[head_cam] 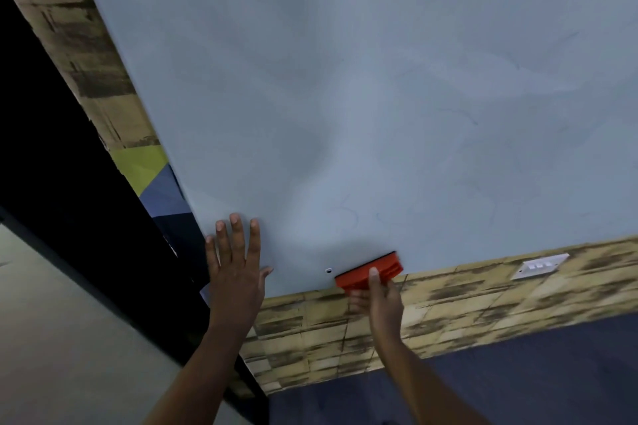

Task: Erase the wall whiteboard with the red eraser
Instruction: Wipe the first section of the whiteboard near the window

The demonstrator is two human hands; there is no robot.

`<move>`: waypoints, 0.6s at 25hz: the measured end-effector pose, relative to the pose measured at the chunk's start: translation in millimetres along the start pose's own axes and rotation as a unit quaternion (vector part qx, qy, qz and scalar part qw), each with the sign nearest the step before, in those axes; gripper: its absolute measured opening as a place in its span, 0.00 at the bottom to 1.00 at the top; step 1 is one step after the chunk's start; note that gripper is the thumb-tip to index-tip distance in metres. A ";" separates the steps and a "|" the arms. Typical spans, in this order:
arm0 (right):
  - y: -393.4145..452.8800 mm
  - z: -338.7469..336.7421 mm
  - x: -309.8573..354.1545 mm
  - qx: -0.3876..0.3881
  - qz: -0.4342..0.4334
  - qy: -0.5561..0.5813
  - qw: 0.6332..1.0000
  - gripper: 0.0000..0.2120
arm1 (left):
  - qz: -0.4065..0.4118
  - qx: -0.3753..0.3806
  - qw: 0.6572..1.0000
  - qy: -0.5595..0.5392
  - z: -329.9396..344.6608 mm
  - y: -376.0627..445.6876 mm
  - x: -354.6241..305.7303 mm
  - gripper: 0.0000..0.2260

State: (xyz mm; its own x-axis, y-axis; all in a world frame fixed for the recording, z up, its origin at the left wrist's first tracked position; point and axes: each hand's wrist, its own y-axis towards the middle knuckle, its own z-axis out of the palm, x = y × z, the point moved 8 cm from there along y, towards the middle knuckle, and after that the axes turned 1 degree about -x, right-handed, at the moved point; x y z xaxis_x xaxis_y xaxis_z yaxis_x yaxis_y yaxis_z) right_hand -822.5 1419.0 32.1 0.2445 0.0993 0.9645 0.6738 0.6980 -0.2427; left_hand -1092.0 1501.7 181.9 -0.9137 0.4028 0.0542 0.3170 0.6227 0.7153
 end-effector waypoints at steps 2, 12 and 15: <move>9.2 -20.0 11.1 -0.038 0.021 0.034 0.998 0.24 | -0.003 0.006 1.000 -0.006 2.0 -1.3 -1.0 0.64; -42.3 55.7 62.5 0.124 -0.047 -0.043 0.990 0.17 | -0.031 0.008 0.999 -0.017 12.2 -2.2 -6.8 0.68; -61.8 87.1 50.8 0.168 -0.055 -0.091 0.980 0.18 | -0.039 0.013 0.999 -0.020 10.4 -2.9 -9.7 0.68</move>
State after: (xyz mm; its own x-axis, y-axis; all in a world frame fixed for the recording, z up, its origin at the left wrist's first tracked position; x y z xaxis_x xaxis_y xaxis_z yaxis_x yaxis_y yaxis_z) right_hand -912.5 1442.8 105.1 0.0343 0.1129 0.9930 0.4144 0.9026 -0.1169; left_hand -1081.4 1502.9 172.1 -0.9253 0.3782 -0.0288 0.2522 0.6702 0.6980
